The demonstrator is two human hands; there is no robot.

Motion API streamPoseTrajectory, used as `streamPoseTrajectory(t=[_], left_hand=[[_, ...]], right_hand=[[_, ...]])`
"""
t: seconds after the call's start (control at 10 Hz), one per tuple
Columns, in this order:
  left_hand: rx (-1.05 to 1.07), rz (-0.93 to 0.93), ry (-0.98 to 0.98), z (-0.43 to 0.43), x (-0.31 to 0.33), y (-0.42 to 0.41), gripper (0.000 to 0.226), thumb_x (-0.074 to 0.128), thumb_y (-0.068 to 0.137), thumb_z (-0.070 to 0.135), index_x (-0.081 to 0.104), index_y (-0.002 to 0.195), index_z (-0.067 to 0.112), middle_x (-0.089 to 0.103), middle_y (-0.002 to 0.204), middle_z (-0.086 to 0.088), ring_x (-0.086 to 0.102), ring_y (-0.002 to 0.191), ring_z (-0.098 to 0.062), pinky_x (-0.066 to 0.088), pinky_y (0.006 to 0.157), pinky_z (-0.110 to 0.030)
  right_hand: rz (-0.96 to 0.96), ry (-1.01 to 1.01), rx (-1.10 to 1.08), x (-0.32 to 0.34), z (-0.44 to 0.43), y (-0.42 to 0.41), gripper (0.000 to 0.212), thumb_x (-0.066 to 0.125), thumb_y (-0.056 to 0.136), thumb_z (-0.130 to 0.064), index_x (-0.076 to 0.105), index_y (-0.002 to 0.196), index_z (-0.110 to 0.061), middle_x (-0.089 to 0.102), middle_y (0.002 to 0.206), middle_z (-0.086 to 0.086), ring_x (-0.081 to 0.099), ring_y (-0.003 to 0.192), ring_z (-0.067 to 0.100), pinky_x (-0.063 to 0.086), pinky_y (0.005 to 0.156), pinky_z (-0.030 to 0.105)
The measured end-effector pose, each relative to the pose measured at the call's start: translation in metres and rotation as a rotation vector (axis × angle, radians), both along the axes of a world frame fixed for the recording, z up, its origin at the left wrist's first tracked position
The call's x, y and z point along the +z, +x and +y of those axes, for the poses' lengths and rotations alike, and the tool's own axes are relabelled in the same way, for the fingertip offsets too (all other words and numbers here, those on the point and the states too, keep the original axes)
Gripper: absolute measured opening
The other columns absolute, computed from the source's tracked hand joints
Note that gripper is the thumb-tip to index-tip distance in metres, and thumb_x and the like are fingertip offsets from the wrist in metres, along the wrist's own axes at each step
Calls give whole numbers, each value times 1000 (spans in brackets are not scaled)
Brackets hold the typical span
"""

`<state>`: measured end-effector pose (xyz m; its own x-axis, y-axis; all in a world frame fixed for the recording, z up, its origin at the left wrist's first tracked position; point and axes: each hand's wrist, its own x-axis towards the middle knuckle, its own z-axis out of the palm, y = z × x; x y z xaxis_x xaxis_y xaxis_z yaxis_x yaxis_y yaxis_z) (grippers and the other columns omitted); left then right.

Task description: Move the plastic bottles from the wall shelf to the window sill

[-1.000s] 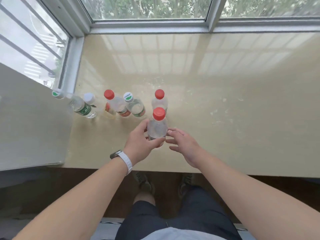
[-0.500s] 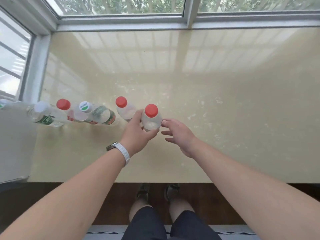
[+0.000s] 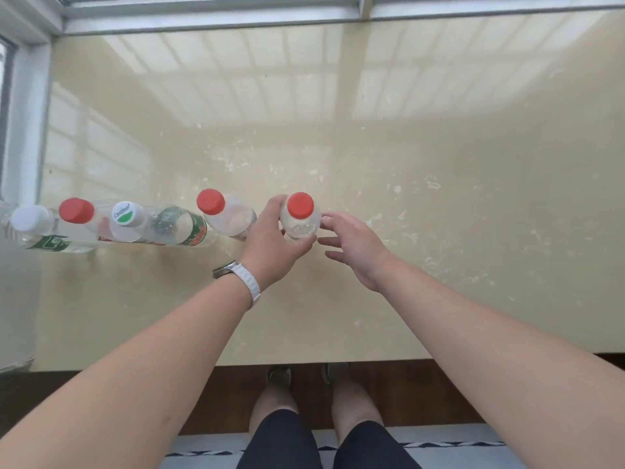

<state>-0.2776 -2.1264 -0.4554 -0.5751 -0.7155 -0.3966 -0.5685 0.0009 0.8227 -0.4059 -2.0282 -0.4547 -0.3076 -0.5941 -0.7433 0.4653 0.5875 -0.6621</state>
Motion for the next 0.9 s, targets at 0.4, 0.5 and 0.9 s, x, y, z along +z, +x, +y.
streamPoseTrajectory(t=[0.4, 0.5, 0.9], left_hand=[[37, -47, 23, -2, -15, 1, 63, 84, 78, 36, 47, 129, 32, 63, 117, 17, 62, 112, -3, 52, 101, -37], [24, -56, -12, 2, -7, 4, 65, 84, 80, 30, 44, 131, 33, 56, 122, 24, 53, 119, 4, 44, 108, -32], [-94, -96, -357, 32, 76, 40, 70, 72, 89, 18, 38, 150, 11, 45, 148, -7, 43, 137, -24, 38, 114, -45]], right_hand=[[1, 6, 15, -2, -2, -2, 20, 52, 100, -32, 63, 116, -28, 63, 118, -7, 61, 115, 18, 50, 101, 39], [19, 4, 25, 4, -2, -4, 21, 52, 100, -32, 63, 117, -26, 63, 115, -6, 60, 116, 19, 50, 101, 39], [381, -46, 229, 78, 22, -15, 40, 53, 99, -29, 54, 138, -23, 54, 131, -8, 52, 118, 9, 39, 95, 26]])
